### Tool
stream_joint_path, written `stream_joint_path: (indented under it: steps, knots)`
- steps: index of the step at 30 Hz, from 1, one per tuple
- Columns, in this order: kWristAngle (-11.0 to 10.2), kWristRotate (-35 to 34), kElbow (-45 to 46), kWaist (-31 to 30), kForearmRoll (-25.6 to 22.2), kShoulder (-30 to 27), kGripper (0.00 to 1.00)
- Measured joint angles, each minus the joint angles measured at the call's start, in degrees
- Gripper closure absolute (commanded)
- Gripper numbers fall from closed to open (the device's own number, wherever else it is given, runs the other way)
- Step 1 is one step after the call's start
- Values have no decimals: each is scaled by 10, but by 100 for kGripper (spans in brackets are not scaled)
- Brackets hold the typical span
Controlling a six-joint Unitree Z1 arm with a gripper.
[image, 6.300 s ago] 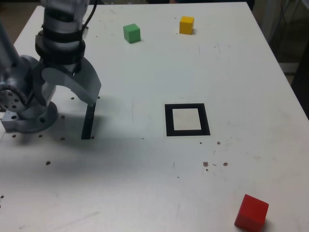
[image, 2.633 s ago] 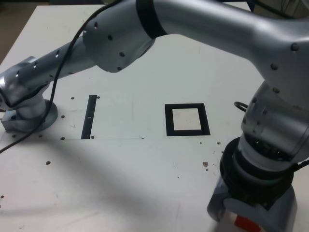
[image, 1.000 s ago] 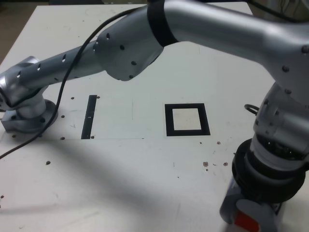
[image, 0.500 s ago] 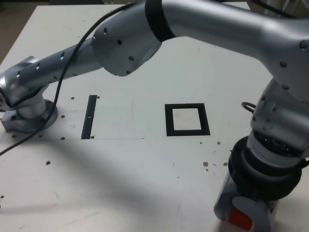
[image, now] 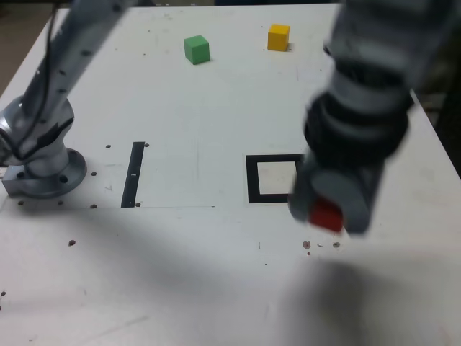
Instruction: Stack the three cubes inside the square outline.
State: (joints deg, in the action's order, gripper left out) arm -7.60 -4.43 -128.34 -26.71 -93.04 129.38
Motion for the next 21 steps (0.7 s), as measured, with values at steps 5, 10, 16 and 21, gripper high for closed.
stream_joint_path:
  steps: [5, 10, 16, 21]
  knots:
    - [-1, 13, 99, 74, 9, -74, 78]
    - [-11, 38, 200, 146, 30, -145, 78]
    - [-4, 52, 314, 191, 73, -184, 78]
    - [41, 48, 384, 199, 147, -183, 78]
